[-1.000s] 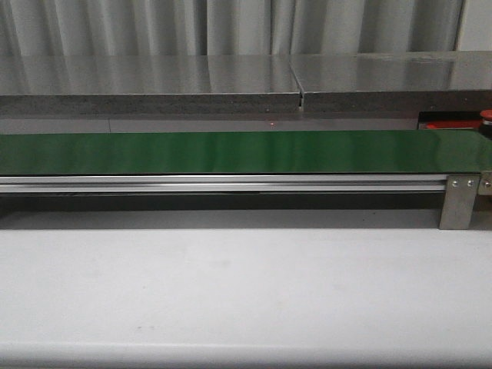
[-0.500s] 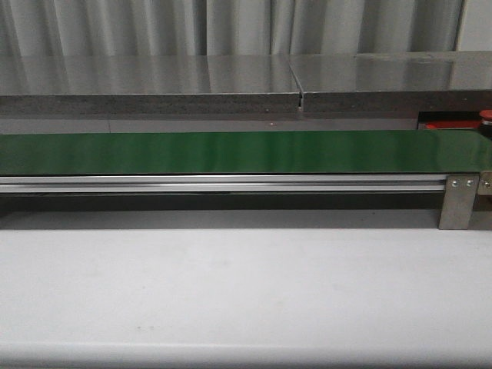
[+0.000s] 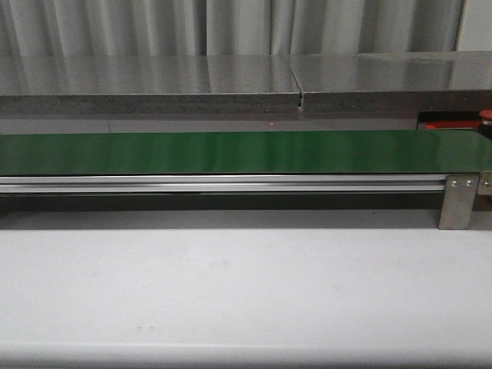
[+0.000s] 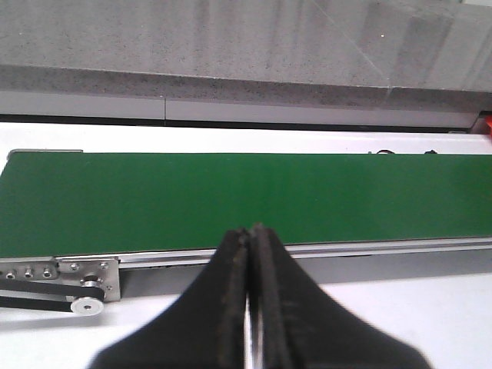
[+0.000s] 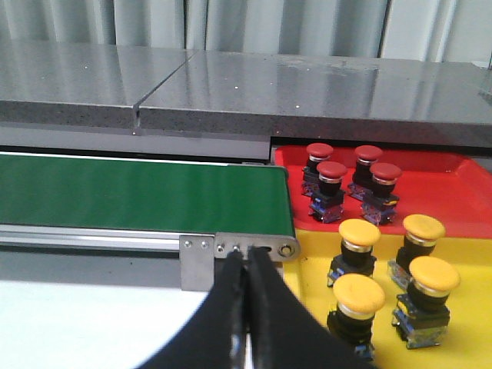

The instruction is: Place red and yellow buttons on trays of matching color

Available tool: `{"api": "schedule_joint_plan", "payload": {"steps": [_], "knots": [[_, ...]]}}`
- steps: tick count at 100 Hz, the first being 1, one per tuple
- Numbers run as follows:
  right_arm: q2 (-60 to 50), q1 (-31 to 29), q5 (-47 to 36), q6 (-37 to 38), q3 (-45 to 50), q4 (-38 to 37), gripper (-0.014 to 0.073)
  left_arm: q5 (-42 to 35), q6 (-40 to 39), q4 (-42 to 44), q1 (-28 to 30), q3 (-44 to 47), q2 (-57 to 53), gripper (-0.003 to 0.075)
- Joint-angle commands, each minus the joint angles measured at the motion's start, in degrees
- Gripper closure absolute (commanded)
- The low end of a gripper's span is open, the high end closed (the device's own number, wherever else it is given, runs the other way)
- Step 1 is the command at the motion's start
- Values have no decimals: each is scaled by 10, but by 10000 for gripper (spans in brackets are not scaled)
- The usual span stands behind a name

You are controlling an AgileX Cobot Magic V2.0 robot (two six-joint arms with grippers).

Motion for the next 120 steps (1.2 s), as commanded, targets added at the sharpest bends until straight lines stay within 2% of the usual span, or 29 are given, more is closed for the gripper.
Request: {"api": "schedule_joint_plan", "payload": {"steps": [1,14,120], "knots": [[-14,1,-65,0,7,-10,711,-24,1,-20,-4,-16,0,739],[-13,1,-101,0,34,-11,711,-24,1,-20,-4,-16,0,739],[-13,1,-102,0,34,-11,711,-24,1,-20,-4,-16,0,739]]}}
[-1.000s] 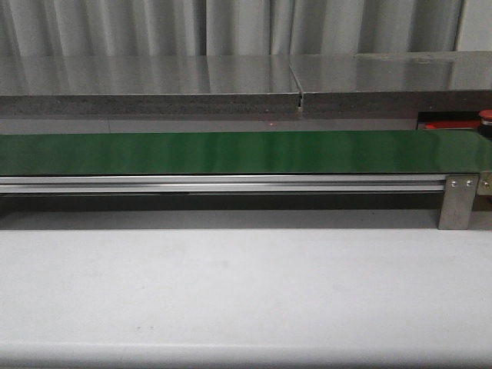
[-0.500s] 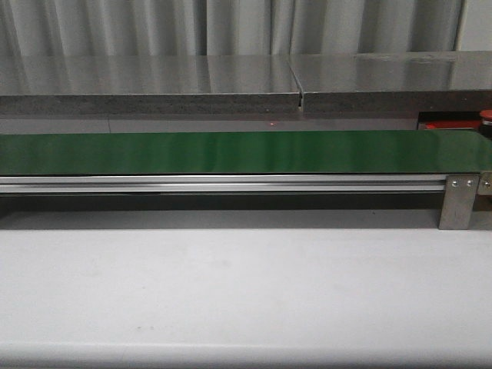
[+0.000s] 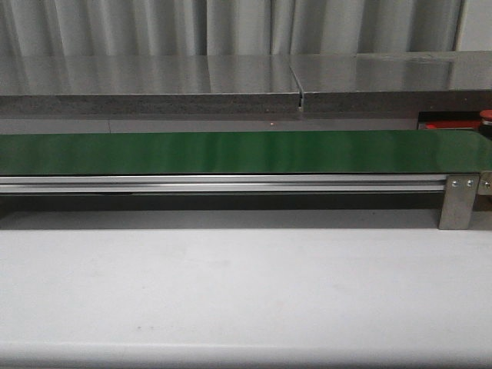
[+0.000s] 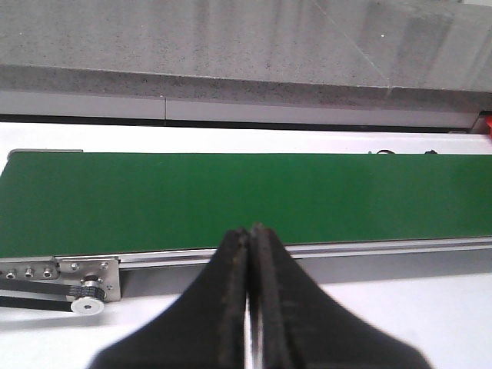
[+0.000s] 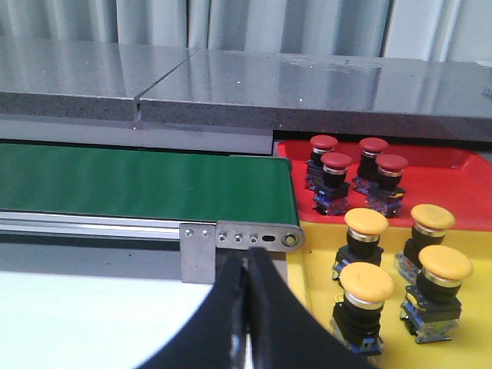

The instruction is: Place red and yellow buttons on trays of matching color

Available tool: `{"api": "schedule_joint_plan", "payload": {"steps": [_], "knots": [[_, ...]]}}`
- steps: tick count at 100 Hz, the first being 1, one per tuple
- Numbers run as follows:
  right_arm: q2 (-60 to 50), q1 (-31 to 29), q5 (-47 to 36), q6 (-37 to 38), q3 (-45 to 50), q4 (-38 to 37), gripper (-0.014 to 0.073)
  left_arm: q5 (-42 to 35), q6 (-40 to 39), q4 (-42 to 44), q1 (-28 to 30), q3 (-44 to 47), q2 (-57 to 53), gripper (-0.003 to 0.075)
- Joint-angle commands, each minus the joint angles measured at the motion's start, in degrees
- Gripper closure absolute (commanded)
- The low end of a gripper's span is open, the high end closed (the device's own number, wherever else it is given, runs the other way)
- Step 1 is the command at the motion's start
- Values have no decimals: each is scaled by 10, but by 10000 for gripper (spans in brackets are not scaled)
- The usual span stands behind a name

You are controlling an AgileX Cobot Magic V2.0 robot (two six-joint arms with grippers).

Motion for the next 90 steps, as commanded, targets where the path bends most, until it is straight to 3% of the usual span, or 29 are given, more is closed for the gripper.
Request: {"api": "schedule_joint_plan", "payload": {"steps": [1,40,49,58,64,69,73,90], "knots": [[-10,1,-51,-1,-10,-10,711,-24,1,-20,-4,-16,0,739],[-10,1,-51,-1,-10,-10,711,-69,-9,22,-4,-13,-17,739],[-10,1,-51,-1,-10,-10,711,-95,-141,110,-4,7,-50,739],[-10,1,-51,-1,-10,-10,711,-143,-347,309,-4,64,-106,739],[-10,1,-51,-1,-10,-10,711,-215,-477,439,-1,114,-146,739],[-10,1,-51,-1,-10,-10,711,-269,-511,508,2,157,-187,739],[-10,1,-51,-1,-10,-10,711,-295,-511,514,4,192,-209,739],[-10,1,-51,-1,-10,-10,711,-265,-511,493,5,284,-286,739]]}}
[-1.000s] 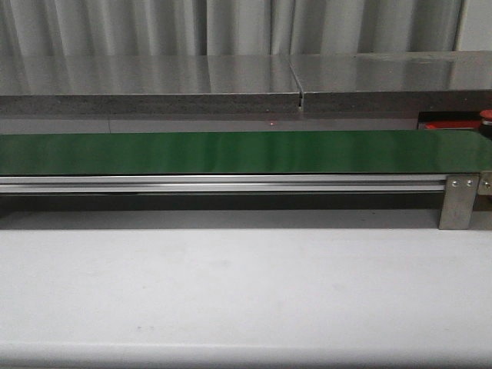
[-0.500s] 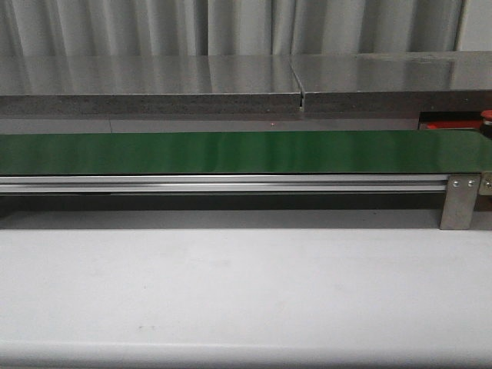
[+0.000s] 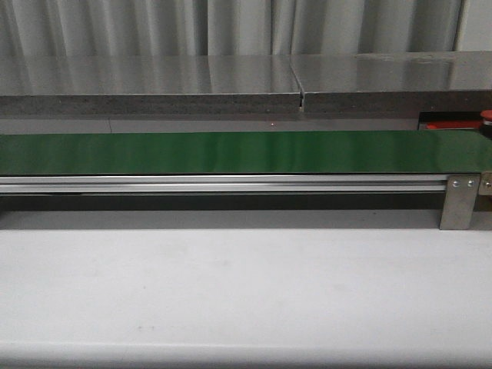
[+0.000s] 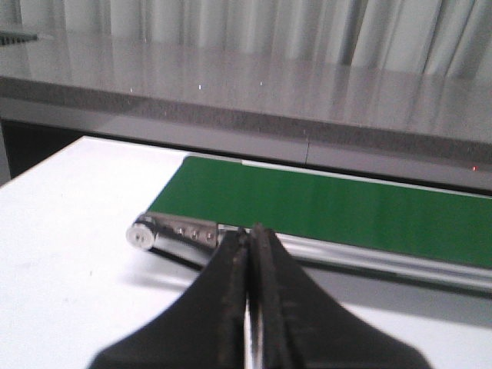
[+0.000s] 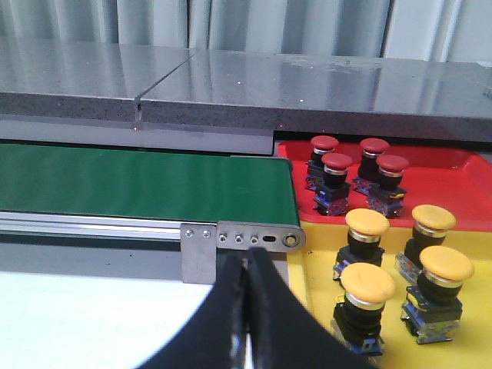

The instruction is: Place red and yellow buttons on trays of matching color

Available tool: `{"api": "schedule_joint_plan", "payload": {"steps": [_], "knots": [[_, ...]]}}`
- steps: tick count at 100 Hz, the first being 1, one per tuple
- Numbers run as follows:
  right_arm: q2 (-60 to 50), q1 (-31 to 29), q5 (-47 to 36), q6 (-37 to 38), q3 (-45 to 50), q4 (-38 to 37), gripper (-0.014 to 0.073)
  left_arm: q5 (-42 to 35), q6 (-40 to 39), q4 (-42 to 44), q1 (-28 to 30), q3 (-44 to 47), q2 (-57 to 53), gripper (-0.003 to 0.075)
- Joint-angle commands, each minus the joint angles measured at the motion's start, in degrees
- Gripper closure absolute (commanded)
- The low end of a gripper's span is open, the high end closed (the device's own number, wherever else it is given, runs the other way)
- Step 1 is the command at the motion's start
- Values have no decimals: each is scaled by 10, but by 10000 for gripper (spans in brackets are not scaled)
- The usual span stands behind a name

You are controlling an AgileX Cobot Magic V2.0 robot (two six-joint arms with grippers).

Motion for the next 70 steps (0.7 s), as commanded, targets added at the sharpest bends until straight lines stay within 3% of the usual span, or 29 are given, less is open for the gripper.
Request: {"api": "schedule_joint_plan", "payload": {"steps": [1,30,70], "knots": [[-10,1,-51,-1,-10,-8,711,-45,-14,5,0,16,-25,739],[-10,1,-51,-1,-10,-8,711,-41,-14,31,0,35,-110,739],[-10,1,-51,-1,-10,-8,711,-49,-14,59,-28,35,-111,739]]}}
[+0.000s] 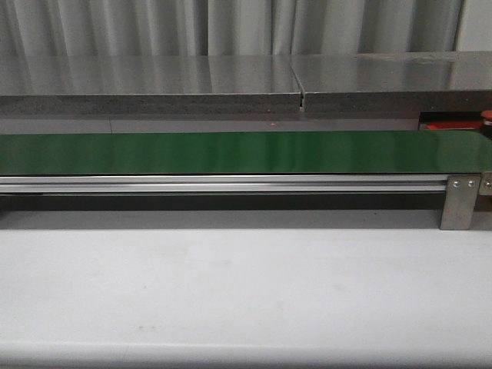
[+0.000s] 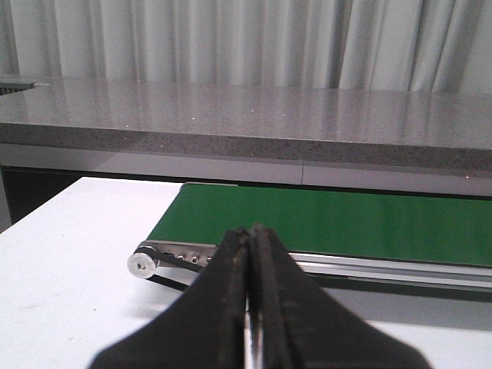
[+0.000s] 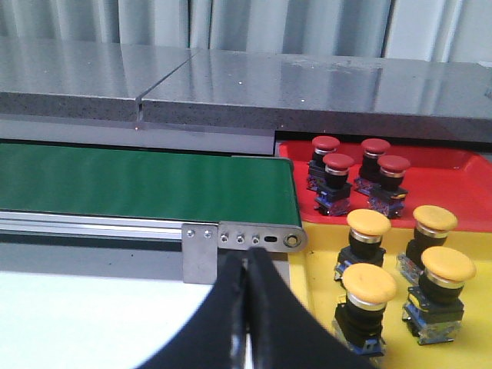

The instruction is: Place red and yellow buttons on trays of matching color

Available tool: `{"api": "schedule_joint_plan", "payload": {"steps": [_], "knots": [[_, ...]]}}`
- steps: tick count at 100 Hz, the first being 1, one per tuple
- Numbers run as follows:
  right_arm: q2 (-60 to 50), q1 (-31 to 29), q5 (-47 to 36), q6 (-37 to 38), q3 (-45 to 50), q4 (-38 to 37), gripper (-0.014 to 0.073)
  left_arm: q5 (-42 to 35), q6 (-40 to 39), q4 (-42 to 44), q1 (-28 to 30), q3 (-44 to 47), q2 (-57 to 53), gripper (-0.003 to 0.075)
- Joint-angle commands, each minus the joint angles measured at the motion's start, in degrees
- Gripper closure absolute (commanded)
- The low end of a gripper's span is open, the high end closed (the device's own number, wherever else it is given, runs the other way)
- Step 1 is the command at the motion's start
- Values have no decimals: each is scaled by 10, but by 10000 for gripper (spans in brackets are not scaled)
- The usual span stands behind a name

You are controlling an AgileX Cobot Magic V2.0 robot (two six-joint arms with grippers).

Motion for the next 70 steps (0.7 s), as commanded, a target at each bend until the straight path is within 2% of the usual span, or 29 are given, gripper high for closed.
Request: {"api": "schedule_joint_plan", "payload": {"steps": [1,26,70], "knots": [[-10,1,-51,-1,-10,-8,711,-48,-5,3,-11,5,-23,739],[-10,1,-51,-1,-10,-8,711,-78,-5,3,-13,5,-23,739],[-10,1,-51,-1,-10,-8,711,-78,-5,3,-13,5,-23,739]]}}
